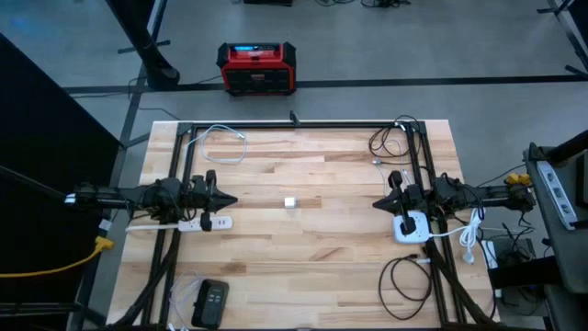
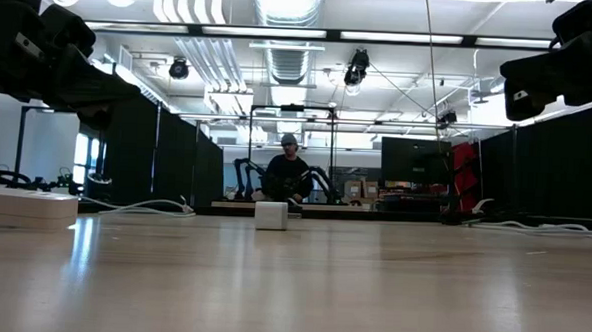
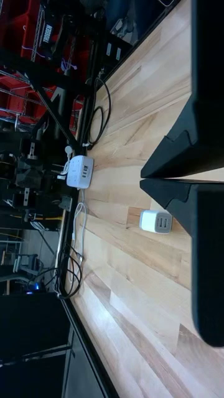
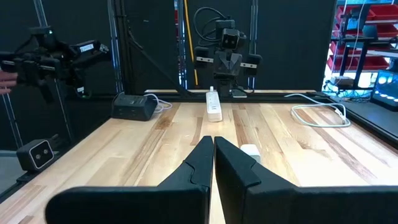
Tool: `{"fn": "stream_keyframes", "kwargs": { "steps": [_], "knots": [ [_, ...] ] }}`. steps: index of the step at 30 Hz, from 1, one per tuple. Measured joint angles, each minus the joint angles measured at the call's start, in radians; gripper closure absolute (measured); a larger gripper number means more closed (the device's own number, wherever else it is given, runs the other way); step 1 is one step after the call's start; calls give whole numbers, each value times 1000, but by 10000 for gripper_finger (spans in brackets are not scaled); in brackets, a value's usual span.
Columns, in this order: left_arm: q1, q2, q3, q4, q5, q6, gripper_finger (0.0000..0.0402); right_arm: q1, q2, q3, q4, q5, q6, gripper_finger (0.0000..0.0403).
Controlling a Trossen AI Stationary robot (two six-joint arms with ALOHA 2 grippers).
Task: Insert USB
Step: Insert the white charger adapter into the left white outlet extension
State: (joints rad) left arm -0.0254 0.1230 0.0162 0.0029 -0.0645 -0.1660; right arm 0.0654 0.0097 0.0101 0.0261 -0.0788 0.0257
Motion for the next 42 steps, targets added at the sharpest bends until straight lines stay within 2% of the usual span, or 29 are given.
{"fn": "stream_keyframes", "kwargs": {
  "steps": [8,13,20,29,31,35,38,40,42],
  "knots": [
    [0,0,0,1,-8,-1,402,0,0,0,1,0,-16,403],
    [4,0,0,27,-183,1,402,0,0,0,5,-4,-126,403],
    [4,0,0,27,-189,1,402,0,0,0,14,-5,148,403],
    [4,0,0,45,-191,-2,402,0,0,0,49,-1,157,403],
    [4,0,0,119,-190,-64,402,0,0,0,69,-1,150,403],
    [2,0,0,306,-231,-402,402,0,0,0,94,0,109,403],
    [4,2,0,443,-340,-442,402,0,0,0,104,1,56,403],
    [5,7,1,502,-346,-423,402,0,0,0,112,1,53,403],
    [5,22,28,486,-336,-420,402,0,0,0,113,0,52,403]
  ]
}}
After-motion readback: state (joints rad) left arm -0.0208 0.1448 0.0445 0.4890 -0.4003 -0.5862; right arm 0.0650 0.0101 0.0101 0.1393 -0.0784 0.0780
